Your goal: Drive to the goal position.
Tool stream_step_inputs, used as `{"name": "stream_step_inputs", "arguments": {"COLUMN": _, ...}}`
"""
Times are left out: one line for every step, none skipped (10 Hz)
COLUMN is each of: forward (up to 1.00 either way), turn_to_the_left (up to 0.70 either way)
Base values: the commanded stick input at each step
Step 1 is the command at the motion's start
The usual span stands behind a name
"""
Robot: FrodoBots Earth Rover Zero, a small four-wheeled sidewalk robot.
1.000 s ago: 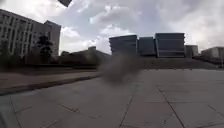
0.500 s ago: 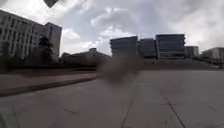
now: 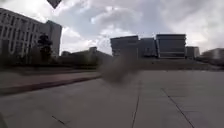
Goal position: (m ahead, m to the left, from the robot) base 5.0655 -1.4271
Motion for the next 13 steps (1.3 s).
{"name": "stream_step_inputs", "arguments": {"forward": 0.70, "turn_to_the_left": 0.00}}
{"name": "stream_step_inputs", "arguments": {"forward": 0.70, "turn_to_the_left": 0.00}}
{"name": "stream_step_inputs", "arguments": {"forward": 0.70, "turn_to_the_left": 0.00}}
{"name": "stream_step_inputs", "arguments": {"forward": 0.70, "turn_to_the_left": 0.00}}
{"name": "stream_step_inputs", "arguments": {"forward": 0.70, "turn_to_the_left": 0.00}}
{"name": "stream_step_inputs", "arguments": {"forward": 0.70, "turn_to_the_left": 0.00}}
{"name": "stream_step_inputs", "arguments": {"forward": 0.70, "turn_to_the_left": 0.00}}
{"name": "stream_step_inputs", "arguments": {"forward": 0.70, "turn_to_the_left": 0.00}}
{"name": "stream_step_inputs", "arguments": {"forward": 0.59, "turn_to_the_left": 0.00}}
{"name": "stream_step_inputs", "arguments": {"forward": 0.34, "turn_to_the_left": 0.00}}
{"name": "stream_step_inputs", "arguments": {"forward": 0.49, "turn_to_the_left": -0.10}}
{"name": "stream_step_inputs", "arguments": {"forward": 0.63, "turn_to_the_left": -0.20}}
{"name": "stream_step_inputs", "arguments": {"forward": 0.70, "turn_to_the_left": -0.32}}
